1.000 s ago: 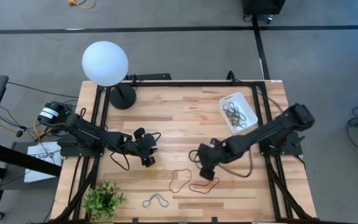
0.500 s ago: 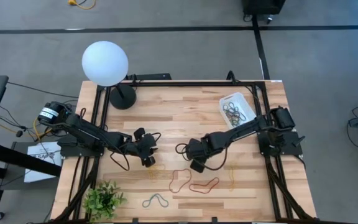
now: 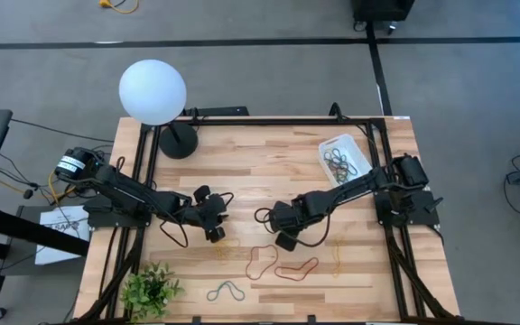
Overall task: Pick and place items into bin
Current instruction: Put the green rubber band into the white bin
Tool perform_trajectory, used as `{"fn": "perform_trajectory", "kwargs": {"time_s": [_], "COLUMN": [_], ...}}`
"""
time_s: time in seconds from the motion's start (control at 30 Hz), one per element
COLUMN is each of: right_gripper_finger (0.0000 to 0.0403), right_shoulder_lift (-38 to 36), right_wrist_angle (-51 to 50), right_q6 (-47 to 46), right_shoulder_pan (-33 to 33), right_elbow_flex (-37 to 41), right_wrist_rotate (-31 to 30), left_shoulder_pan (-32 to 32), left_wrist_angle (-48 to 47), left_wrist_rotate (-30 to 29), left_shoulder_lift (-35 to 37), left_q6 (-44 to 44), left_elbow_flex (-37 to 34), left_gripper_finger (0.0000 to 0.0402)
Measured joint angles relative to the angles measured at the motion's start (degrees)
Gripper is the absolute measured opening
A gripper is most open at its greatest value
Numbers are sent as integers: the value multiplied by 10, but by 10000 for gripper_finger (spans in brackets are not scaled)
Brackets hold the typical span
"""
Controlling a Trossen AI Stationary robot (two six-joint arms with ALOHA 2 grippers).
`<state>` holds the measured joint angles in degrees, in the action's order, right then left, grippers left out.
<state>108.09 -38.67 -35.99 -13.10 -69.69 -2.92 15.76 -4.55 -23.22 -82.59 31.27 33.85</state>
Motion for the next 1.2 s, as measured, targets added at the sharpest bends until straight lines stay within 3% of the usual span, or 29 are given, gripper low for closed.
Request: {"fn": "perform_trajectory", "kwargs": {"time_s": [0.57, 0.87, 1.2], "right_gripper_finger": [90, 90, 90], "right_shoulder_lift": [0, 0, 0], "right_wrist_angle": [6, 5, 28], "right_q6": [0, -26, -15], "right_shoulder_pan": [0, -3, -34], "right_elbow_flex": [0, 0, 6], "right_wrist_rotate": [-17, -47, -75], "left_shoulder_pan": [0, 0, 1], "left_wrist_angle": [1, 91, 84], "left_wrist_rotate": [0, 21, 33], "left_shoulder_lift": [0, 0, 0], "left_q6": [0, 31, 25], "left_elbow_flex": [0, 0, 0], "left_gripper_finger": [77, 77, 77]}}
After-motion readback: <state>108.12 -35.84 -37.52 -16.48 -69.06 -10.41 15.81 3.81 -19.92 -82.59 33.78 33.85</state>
